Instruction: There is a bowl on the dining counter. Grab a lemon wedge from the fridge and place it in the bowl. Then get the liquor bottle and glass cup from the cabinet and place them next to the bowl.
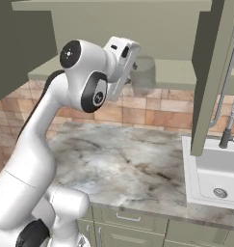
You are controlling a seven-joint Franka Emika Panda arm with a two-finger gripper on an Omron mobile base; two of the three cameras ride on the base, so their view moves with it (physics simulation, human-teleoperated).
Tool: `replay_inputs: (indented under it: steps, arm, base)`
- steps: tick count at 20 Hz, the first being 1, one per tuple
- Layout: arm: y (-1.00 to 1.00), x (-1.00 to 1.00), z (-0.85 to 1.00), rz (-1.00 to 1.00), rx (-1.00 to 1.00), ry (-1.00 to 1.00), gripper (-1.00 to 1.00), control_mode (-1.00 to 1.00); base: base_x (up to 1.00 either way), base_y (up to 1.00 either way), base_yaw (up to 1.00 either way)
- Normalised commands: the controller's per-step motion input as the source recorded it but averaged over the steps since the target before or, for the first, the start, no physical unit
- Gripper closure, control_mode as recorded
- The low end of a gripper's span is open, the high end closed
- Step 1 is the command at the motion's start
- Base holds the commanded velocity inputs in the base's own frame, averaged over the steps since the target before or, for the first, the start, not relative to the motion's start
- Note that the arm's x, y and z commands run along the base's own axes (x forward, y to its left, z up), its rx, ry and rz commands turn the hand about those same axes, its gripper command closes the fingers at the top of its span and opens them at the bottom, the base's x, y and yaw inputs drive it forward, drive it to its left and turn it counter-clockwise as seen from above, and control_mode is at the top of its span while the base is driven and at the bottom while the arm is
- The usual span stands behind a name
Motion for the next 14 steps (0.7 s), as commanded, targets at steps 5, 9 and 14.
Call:
replay_inputs:
  steps: [5,9,14]
  arm:
    - [0.50,-0.76,0.04,0.05,0.00,0.05,1.00,-1.00]
    - [0.27,-0.86,0.00,0.00,0.00,-0.01,1.00,-1.00]
    - [0.16,-0.49,0.00,0.00,-0.01,-0.02,1.00,-1.00]
  base:
    - [0.00,0.00,0.00]
    - [0.00,0.00,0.00]
    - [0.00,0.00,0.00]
